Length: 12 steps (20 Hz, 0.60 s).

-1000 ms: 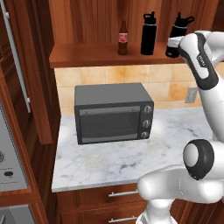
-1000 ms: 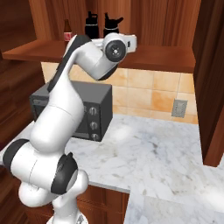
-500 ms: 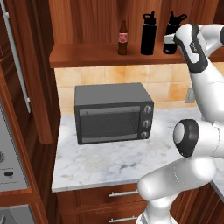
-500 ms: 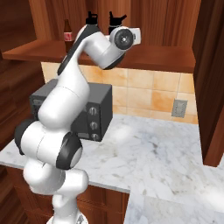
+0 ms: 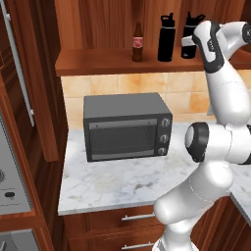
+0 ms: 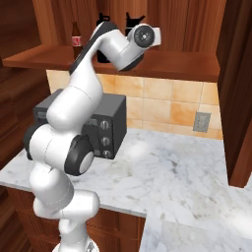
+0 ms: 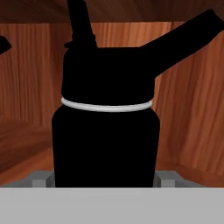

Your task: Pick the water bottle, water bottle, bottled drink from the counter and place them in the open cabinet.

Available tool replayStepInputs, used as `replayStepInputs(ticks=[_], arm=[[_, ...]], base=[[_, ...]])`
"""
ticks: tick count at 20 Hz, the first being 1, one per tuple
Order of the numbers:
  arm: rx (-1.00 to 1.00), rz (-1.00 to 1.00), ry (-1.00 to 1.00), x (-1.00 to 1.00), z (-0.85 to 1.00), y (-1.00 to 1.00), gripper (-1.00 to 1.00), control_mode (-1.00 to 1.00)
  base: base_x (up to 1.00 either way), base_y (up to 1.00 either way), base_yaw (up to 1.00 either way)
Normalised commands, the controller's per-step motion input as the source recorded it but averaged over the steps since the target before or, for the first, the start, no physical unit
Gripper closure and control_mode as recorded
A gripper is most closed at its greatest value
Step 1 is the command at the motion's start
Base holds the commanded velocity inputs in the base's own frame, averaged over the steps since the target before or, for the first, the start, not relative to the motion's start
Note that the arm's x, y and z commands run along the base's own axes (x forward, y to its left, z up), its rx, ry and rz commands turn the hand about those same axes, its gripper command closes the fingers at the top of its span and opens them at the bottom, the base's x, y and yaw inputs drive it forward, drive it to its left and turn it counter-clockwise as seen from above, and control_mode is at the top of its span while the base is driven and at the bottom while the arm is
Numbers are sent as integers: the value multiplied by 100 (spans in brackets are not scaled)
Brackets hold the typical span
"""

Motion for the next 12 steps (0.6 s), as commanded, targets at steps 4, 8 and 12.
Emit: replayStepInputs(ticks=[4,8,12], arm=[[1,0,0,26,-27,0,100,-100],[0,0,0,32,-21,0,100,-100],[0,0,0,19,-26,0,100,-100]], base=[[0,0,0],[0,0,0],[0,0,0]])
